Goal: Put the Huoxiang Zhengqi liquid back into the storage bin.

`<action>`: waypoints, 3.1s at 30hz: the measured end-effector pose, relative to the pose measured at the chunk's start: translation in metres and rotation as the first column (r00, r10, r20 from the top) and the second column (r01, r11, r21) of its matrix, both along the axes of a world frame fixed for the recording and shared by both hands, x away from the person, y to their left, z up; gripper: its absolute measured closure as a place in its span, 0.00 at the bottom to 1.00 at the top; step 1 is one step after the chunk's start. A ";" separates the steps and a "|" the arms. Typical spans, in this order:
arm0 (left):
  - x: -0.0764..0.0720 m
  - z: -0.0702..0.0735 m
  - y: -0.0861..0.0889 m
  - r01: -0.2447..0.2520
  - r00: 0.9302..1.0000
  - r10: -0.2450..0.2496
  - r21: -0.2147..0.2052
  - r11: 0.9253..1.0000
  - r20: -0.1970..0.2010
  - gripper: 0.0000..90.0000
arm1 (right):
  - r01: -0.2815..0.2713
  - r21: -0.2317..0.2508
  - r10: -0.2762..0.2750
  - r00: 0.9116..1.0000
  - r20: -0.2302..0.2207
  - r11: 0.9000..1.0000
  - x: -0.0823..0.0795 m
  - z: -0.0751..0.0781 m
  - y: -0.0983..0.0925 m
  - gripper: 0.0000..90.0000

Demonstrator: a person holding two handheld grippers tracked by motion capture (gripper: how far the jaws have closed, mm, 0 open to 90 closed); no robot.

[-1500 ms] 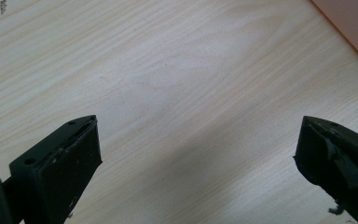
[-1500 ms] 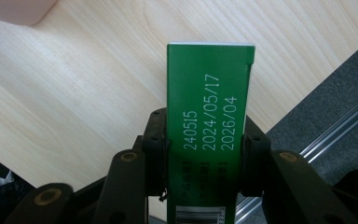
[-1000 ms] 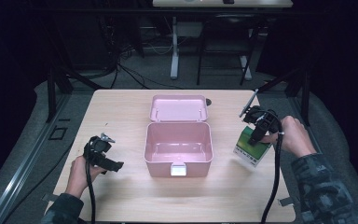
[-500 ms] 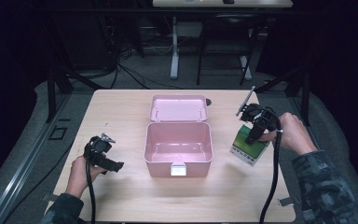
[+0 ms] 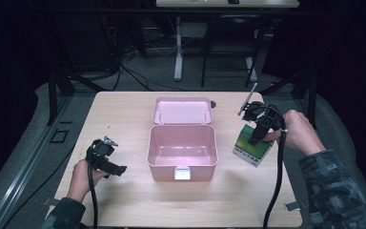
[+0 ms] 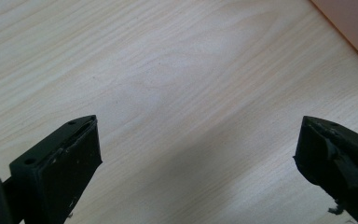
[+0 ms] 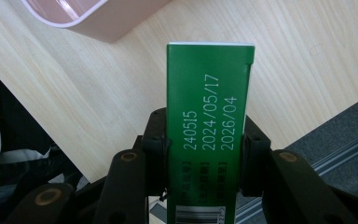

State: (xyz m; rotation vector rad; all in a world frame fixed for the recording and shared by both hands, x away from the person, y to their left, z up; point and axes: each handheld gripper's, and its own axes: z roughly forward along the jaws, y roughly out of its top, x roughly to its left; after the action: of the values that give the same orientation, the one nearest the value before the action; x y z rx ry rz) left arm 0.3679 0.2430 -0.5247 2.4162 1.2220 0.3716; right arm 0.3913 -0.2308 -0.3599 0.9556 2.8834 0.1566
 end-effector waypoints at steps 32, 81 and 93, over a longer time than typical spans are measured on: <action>0.000 0.000 0.000 0.002 1.000 -0.002 0.003 1.000 0.001 0.00 | -0.052 -0.019 0.052 0.999 0.005 0.998 -0.005 0.050 0.007 0.70; 0.001 -0.002 -0.004 0.023 1.000 -0.023 0.006 1.000 -0.009 0.00 | -0.193 -0.024 0.194 0.978 0.077 0.981 -0.001 0.099 0.073 0.70; 0.003 -0.004 -0.005 0.027 0.999 -0.028 -0.018 0.999 -0.017 0.00 | -0.267 -0.011 0.267 0.960 0.085 0.964 0.003 0.099 0.106 0.70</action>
State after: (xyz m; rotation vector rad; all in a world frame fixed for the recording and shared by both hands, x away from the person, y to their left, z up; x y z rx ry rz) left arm 0.3710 0.2378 -0.5286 2.4234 1.1933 0.3310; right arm 0.3944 -0.1251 -0.2612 0.5400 2.9182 0.2138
